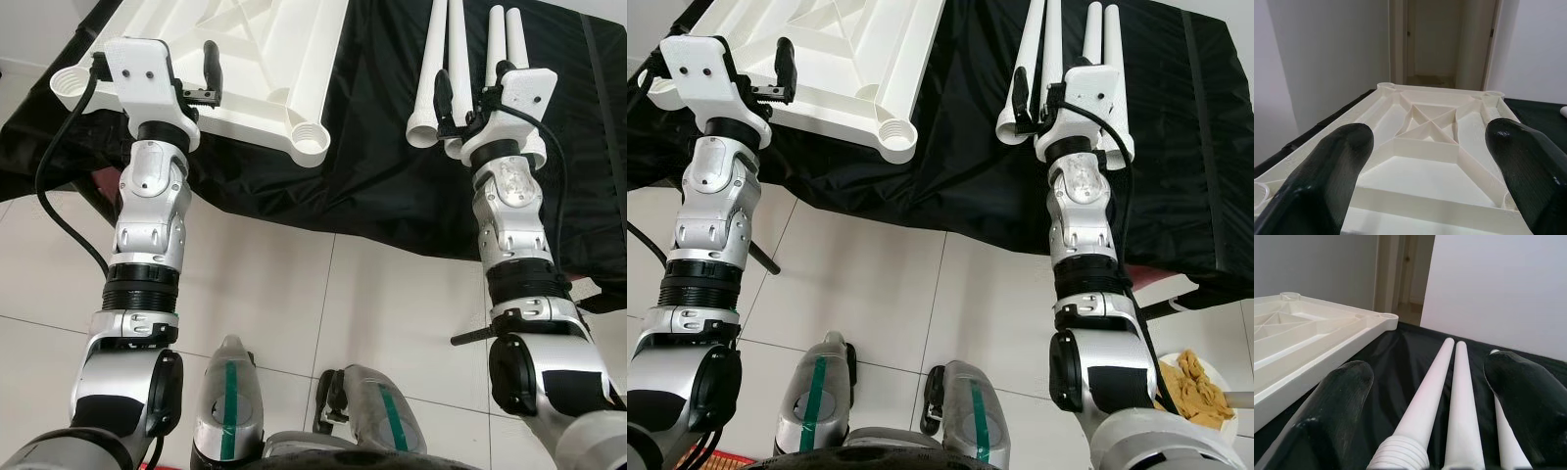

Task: Building children table

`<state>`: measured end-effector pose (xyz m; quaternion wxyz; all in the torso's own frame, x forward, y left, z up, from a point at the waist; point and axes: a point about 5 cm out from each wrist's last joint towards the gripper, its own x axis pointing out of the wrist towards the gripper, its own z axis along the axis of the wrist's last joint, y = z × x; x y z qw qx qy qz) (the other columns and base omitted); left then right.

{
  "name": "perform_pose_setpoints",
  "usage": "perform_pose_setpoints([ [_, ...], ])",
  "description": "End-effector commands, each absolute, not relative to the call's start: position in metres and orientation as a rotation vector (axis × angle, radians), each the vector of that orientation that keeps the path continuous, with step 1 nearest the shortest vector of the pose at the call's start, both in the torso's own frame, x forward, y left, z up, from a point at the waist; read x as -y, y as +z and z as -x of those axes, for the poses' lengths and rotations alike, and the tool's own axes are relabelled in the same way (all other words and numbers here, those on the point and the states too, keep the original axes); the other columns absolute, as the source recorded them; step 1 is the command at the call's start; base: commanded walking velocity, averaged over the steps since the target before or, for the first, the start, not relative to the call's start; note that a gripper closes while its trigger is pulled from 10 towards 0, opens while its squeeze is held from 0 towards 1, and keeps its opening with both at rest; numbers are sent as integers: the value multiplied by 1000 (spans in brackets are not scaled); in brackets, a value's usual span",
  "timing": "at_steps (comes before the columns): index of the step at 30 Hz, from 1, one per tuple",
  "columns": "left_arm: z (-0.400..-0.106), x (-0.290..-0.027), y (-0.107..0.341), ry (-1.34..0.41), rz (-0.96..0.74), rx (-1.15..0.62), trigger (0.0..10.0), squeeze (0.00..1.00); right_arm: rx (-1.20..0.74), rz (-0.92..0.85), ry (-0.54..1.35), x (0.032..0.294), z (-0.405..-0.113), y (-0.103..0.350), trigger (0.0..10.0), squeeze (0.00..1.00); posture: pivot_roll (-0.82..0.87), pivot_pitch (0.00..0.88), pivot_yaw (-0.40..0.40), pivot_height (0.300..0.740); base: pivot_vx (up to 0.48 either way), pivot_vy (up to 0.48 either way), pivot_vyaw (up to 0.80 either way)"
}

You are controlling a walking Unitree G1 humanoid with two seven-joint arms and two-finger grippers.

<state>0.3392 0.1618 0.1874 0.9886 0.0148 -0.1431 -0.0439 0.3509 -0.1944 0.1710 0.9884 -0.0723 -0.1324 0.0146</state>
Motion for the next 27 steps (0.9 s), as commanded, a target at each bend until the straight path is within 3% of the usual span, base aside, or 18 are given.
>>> perform_pose_setpoints([
  [1, -341, -159, 190, -92, -14, 278, 10000, 0, 243, 102, 22, 198, -353, 170, 10000, 0, 102, 15, -66, 740, 0, 0, 0],
  [5, -339, -156, 189, -158, -39, 273, 10000, 0, 275, 156, 3, 196, -352, 173, 10000, 0, 102, 21, -61, 740, 0, 0, 0],
  [27, -328, -129, 176, -435, -198, 224, 10000, 0, 266, 60, 44, 189, -348, 168, 10000, 0, 115, 21, -57, 740, 0, 0, 0],
])
